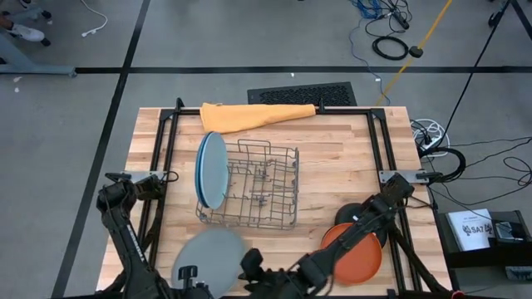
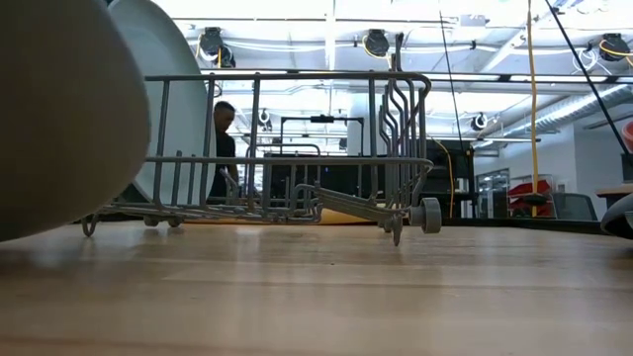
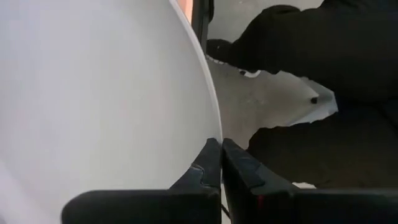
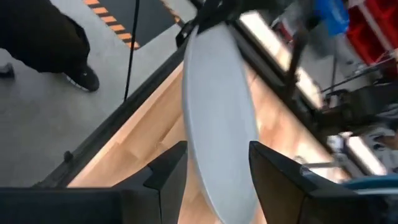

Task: Sort dishes
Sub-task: Put the gray plate in the dish rack

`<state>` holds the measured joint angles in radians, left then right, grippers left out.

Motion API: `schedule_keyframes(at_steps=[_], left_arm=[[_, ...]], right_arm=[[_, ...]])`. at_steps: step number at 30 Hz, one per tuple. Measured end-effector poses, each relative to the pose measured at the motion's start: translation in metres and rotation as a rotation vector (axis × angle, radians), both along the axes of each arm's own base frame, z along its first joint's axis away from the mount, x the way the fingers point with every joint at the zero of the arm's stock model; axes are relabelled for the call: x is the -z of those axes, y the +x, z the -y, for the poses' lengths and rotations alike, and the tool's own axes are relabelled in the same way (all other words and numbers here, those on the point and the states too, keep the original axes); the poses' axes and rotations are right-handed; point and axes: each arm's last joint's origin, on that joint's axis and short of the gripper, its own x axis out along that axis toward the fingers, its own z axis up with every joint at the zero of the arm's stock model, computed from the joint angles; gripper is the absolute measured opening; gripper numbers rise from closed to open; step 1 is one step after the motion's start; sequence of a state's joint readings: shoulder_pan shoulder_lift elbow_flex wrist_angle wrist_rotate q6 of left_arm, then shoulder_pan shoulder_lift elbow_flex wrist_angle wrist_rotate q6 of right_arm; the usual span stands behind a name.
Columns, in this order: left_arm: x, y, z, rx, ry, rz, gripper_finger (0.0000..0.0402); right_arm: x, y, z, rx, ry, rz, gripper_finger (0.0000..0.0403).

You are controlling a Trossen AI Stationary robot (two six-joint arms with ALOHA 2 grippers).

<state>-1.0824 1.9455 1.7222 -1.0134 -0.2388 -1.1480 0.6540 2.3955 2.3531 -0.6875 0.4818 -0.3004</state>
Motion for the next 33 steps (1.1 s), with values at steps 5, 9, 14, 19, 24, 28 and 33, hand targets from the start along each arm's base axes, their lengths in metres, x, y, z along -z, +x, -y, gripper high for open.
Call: schedule_keyframes(at_steps=[5, 9, 14, 19, 24, 28, 33], left_arm=[[0.001, 0.000, 0.000, 0.008, 0.005, 0.003, 0.0000], [0.000, 0.000, 0.000, 0.010, 0.005, 0.005, 0.0000], [0.000, 0.001, 0.001, 0.026, 0.008, 0.015, 0.0000], [0.000, 0.002, 0.001, 0.027, 0.005, 0.029, 0.0000], [-0.001, 0.003, 0.001, 0.039, 0.013, 0.044, 0.0000], [-0.004, 0.004, 0.004, 0.092, -0.011, 0.074, 0.0000], [-0.031, 0.001, -0.002, 0.142, -0.085, 0.152, 0.0004]], right_arm=[[0.030, 0.017, 0.009, -0.016, -0.024, -0.070, 0.0170], [0.037, 0.024, 0.013, -0.057, 0.025, -0.096, 0.0169], [0.047, 0.035, 0.021, -0.049, 0.000, -0.087, 0.0152], [0.060, 0.040, 0.024, -0.068, -0.017, -0.118, 0.0120], [0.055, 0.035, 0.016, -0.138, -0.038, -0.102, 0.0027], [0.052, 0.030, 0.009, -0.186, -0.035, -0.106, 0.0010], [0.036, 0.024, 0.006, -0.209, -0.001, -0.088, 0.0005]])
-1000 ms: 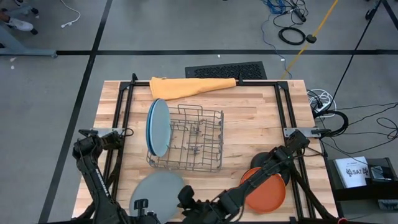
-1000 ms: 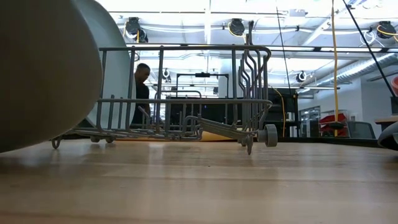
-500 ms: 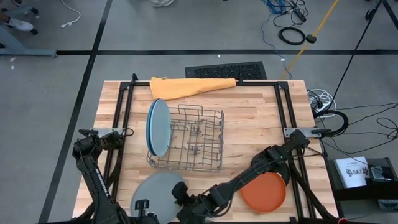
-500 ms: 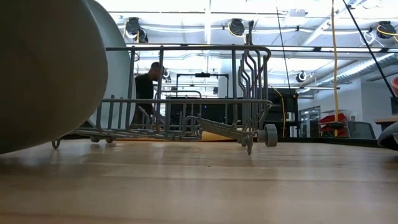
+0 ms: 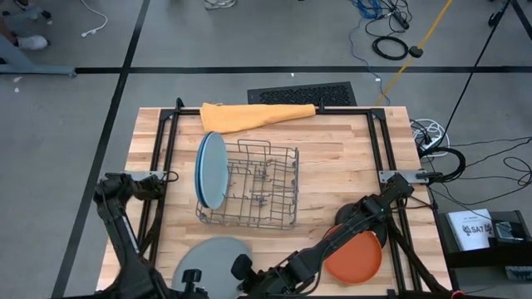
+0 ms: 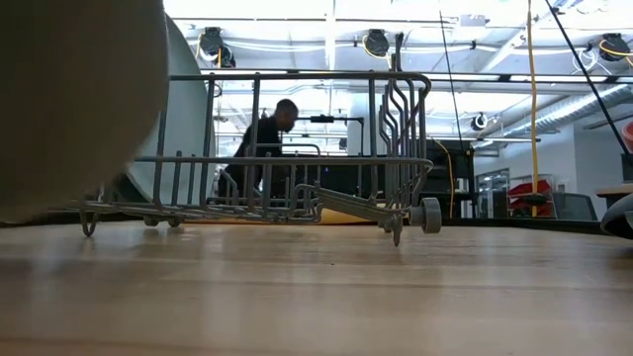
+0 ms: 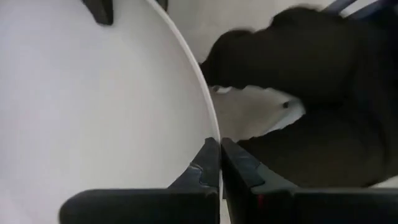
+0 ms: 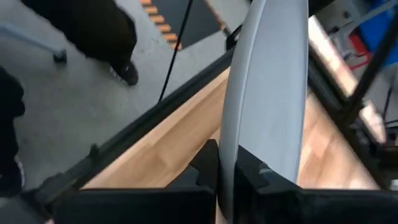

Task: Sort dishes
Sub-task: Put the gray plate in the dish rack

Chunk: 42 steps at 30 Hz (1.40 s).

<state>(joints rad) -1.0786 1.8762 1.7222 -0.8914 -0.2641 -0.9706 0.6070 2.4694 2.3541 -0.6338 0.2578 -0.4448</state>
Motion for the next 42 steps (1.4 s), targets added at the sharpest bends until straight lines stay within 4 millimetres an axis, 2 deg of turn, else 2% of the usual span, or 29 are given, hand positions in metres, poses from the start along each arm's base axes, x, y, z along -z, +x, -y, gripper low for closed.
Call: schedule_keyframes(at_steps=[5, 9, 15, 18, 24, 28, 33, 35, 38, 42], left_arm=[[-0.044, -0.011, -0.016, 0.023, -0.067, 0.168, 0.0018], [-0.081, -0.021, -0.033, 0.053, -0.109, 0.330, 0.0021], [-0.119, -0.036, -0.050, 0.122, -0.088, 0.568, 0.0028], [-0.131, -0.043, -0.057, 0.113, 0.006, 0.684, 0.0049], [-0.164, -0.070, -0.086, -0.121, 0.296, 0.944, 0.0078], [-0.177, -0.082, -0.092, -0.266, 0.410, 1.016, 0.0079], [-0.180, -0.087, -0.094, -0.405, 0.453, 1.030, 0.0080], [-0.178, -0.087, -0.093, -0.453, 0.458, 1.032, 0.0080], [-0.173, -0.084, -0.093, -0.487, 0.448, 1.032, 0.0080], [-0.164, -0.075, -0.095, -0.548, 0.410, 1.028, 0.0080]], right_arm=[[-0.023, -0.011, -0.003, -0.017, 0.009, 0.030, 0.0005], [-0.021, -0.022, -0.011, -0.045, -0.010, -0.019, 0.0005], [-0.038, -0.030, -0.011, 0.030, -0.043, 0.040, 0.0004], [-0.041, -0.031, -0.010, 0.084, -0.044, 0.064, 0.0004], [-0.088, -0.046, -0.012, 0.218, 0.010, 0.269, 0.0004], [-0.110, -0.057, -0.018, 0.363, 0.022, 0.420, 0.0004], [-0.152, -0.069, -0.005, 0.759, 0.075, 0.667, 0.0004], [-0.155, -0.066, 0.002, 0.864, 0.067, 0.708, 0.0004], [-0.150, -0.053, 0.016, 0.928, 0.089, 0.716, 0.0004], [-0.136, -0.028, 0.048, 1.018, 0.139, 0.719, 0.0004]])
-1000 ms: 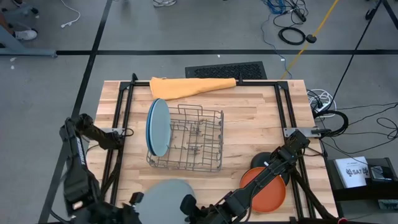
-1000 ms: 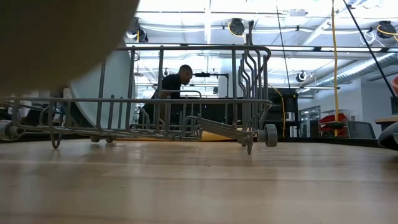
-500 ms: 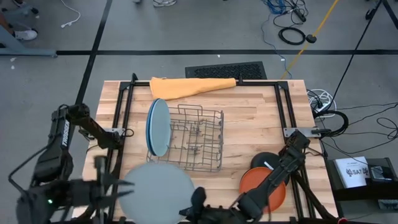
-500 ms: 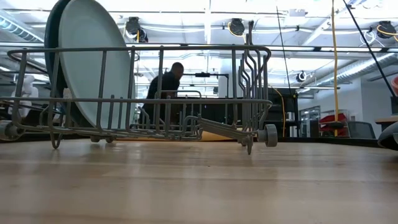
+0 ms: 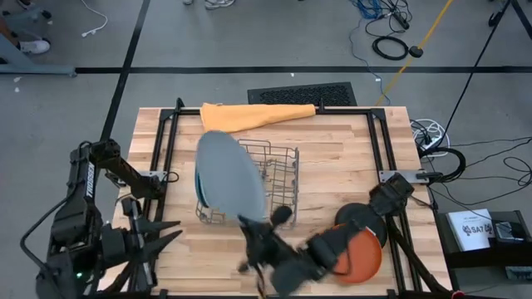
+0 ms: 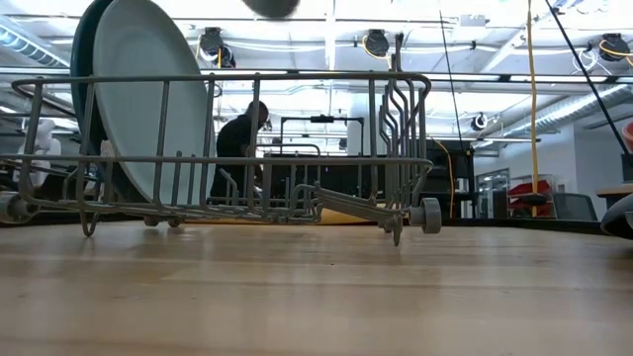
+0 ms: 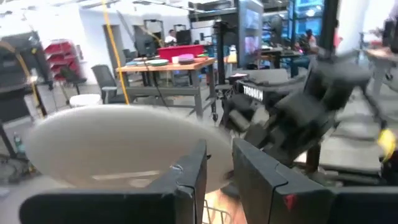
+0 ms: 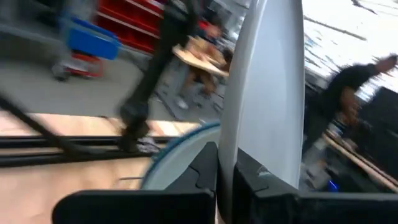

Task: Sort dishes
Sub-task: Put the gray plate in the dish rack

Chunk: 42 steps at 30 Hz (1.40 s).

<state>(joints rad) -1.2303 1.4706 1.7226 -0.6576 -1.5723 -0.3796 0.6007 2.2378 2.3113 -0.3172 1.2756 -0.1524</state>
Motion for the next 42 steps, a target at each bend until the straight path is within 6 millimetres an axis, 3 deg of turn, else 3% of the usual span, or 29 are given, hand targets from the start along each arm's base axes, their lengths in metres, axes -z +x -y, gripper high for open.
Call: schedule_keyframes(at_steps=[10, 14, 25, 42], left_arm=[[0.002, 0.003, -0.003, -0.014, -0.058, 0.021, 0.0079], [0.002, 0.003, -0.003, -0.013, -0.058, 0.021, 0.0079], [-0.002, 0.001, -0.008, -0.012, -0.067, 0.024, 0.0079], [-0.025, -0.013, -0.040, -0.002, -0.154, 0.054, 0.0079]], right_arm=[[0.048, 0.049, 0.070, 0.153, 0.179, 0.167, 0.0004], [0.048, 0.058, 0.088, 0.144, 0.249, 0.281, 0.0004], [0.066, 0.064, 0.107, 0.228, 0.448, 0.473, 0.0004], [0.078, 0.062, 0.107, 0.237, 0.641, 0.578, 0.0004]])
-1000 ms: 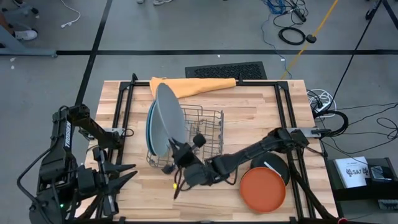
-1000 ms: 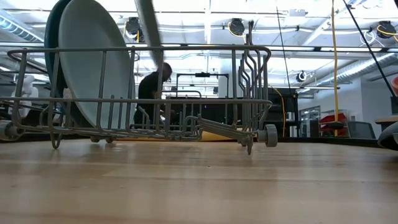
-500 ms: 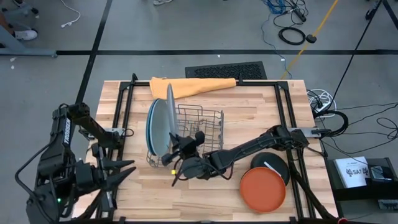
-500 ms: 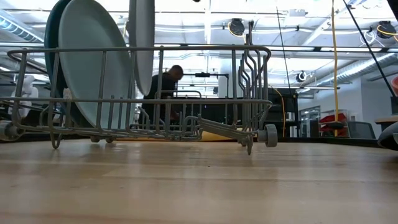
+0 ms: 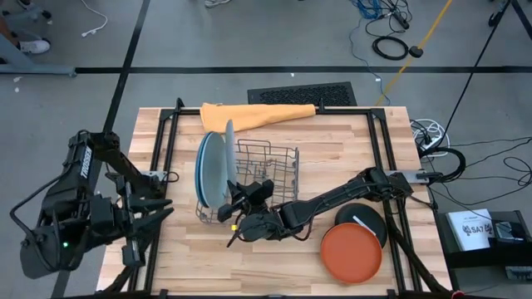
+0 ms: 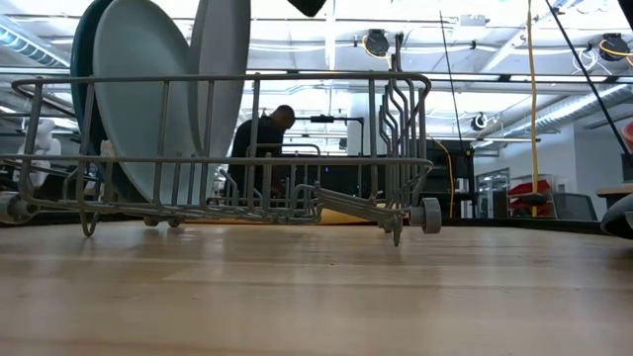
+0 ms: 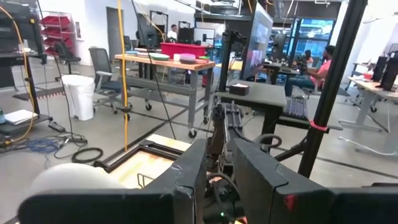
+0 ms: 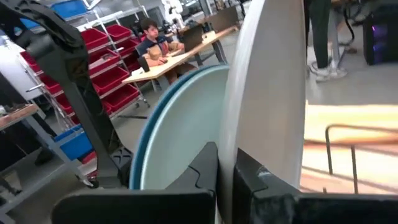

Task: Sort dishes
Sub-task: Put the gray plate in the dish rack

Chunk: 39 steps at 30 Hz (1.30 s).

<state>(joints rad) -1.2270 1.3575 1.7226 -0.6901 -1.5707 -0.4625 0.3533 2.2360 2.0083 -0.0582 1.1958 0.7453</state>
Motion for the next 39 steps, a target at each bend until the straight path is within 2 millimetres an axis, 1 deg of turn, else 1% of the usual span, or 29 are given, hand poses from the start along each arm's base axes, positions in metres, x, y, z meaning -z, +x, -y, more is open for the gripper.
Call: schedule_keyframes(at_steps=[5, 11, 17, 22, 25, 31, 39], left_arm=[[-0.006, -0.001, -0.012, -0.016, -0.028, 0.010, 0.0079], [-0.010, 0.001, -0.021, -0.039, -0.044, 0.017, 0.0079], [-0.010, 0.004, -0.022, -0.051, -0.045, 0.017, 0.0079], [-0.010, 0.004, -0.022, -0.053, -0.047, 0.018, 0.0079], [-0.010, 0.005, -0.023, -0.056, -0.050, 0.019, 0.0079], [-0.010, 0.005, -0.023, -0.056, -0.049, 0.019, 0.0079], [-0.010, 0.005, -0.023, -0.056, -0.055, 0.021, 0.0079]], right_arm=[[0.008, 0.001, 0.000, -0.002, 0.054, 0.030, 0.0004], [0.010, 0.002, -0.001, -0.006, 0.070, 0.041, 0.0004], [0.013, 0.003, -0.001, -0.008, 0.088, 0.048, 0.0004], [0.026, 0.006, -0.004, -0.035, 0.094, 0.015, 0.0004], [0.031, 0.006, -0.003, -0.078, 0.108, -0.029, 0.0005], [0.032, 0.009, 0.000, -0.164, 0.100, -0.099, 0.0036], [0.033, 0.010, 0.001, -0.218, 0.088, -0.139, 0.0082]])
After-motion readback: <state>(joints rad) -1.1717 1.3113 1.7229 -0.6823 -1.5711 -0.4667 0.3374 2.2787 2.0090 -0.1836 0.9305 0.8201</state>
